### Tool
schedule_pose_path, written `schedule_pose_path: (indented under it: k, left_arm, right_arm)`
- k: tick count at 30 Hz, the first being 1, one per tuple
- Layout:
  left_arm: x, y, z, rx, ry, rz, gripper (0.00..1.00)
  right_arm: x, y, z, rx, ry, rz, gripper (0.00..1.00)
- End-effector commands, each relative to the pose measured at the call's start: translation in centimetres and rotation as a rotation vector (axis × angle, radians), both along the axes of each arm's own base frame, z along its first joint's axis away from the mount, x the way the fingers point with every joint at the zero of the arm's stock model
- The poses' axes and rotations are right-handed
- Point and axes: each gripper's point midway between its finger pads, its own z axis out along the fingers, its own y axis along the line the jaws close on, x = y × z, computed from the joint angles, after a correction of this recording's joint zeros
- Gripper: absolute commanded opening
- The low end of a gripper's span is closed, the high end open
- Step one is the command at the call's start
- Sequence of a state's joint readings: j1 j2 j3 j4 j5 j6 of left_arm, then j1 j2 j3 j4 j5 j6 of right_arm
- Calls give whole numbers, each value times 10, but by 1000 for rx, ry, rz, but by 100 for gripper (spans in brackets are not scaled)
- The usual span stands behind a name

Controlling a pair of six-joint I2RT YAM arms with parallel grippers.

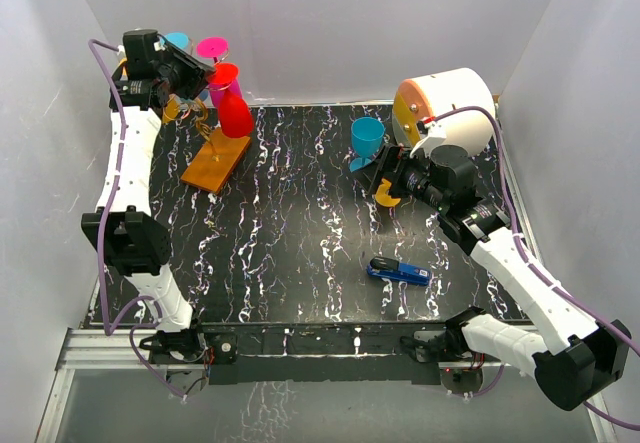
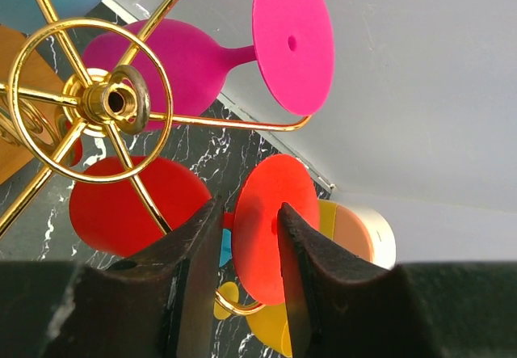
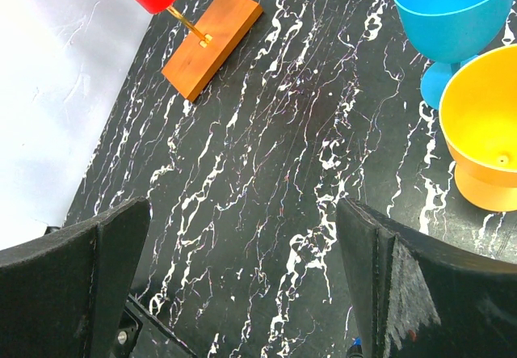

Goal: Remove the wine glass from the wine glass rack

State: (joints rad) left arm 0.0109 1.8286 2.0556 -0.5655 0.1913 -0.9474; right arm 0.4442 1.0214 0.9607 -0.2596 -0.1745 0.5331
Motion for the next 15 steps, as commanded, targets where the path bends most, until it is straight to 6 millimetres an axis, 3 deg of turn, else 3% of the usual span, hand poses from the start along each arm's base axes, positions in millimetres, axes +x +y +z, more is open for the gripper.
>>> schedule_pose_path:
  k: [1,15]
  left_arm:
    - [-7,-5,19,-15,-51,-13,30]
    - [-11,-11,34,-69,-111,-27,8]
  right_arm:
    - [1,-1,43,50,-112,-10,98]
    - [1,-1,45,53,-116,-8,98]
